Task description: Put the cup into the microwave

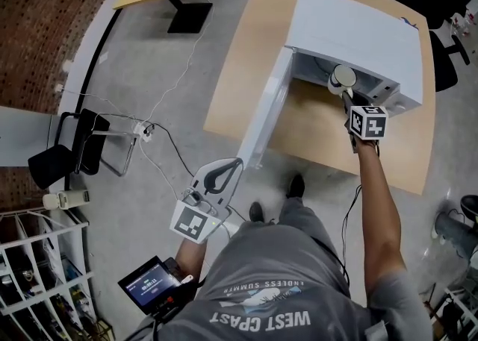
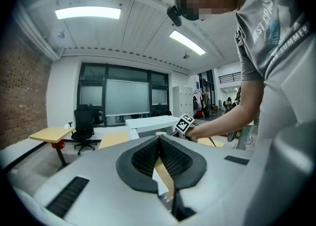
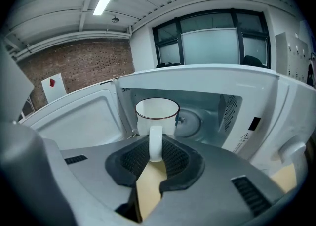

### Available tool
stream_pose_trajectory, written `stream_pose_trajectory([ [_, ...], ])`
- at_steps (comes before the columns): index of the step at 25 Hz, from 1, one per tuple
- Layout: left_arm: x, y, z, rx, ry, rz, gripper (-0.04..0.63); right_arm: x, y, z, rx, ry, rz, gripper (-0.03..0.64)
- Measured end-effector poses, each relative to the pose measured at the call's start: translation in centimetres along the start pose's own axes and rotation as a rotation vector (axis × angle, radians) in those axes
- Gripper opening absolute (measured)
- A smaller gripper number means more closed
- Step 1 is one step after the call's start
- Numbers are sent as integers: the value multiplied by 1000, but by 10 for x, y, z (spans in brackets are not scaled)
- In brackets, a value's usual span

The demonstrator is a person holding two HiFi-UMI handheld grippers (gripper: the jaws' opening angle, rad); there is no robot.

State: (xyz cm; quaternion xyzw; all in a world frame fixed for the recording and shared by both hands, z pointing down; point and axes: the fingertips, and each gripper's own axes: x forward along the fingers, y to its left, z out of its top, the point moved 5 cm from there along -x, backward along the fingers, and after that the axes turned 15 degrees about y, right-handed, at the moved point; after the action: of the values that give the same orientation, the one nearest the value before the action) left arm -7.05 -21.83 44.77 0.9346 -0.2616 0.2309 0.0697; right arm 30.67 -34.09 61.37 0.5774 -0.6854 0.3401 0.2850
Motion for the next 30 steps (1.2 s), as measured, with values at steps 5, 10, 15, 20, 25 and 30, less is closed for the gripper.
stream_pose_trajectory([
  [5,9,3,-2,-12,21,22,20,23,-12,8,-5,17,10,71],
  [10,13,6,0,-33,38,44,20,43,-21,17,-8,30,12,71],
  [15,22,5,-1,5,74,49,20,61,-38,25,-5,29,7,71],
  [20,38,4,2,-32,109,49,20,68,-64,42,-12,9,-37,71],
  [25,26,3,0,-42,72,72,20,79,-61,43,-3,-21,-47,71],
  [30,24,5,-14,-31,72,82,20,92,-55,40,-22,-75,-81,71],
])
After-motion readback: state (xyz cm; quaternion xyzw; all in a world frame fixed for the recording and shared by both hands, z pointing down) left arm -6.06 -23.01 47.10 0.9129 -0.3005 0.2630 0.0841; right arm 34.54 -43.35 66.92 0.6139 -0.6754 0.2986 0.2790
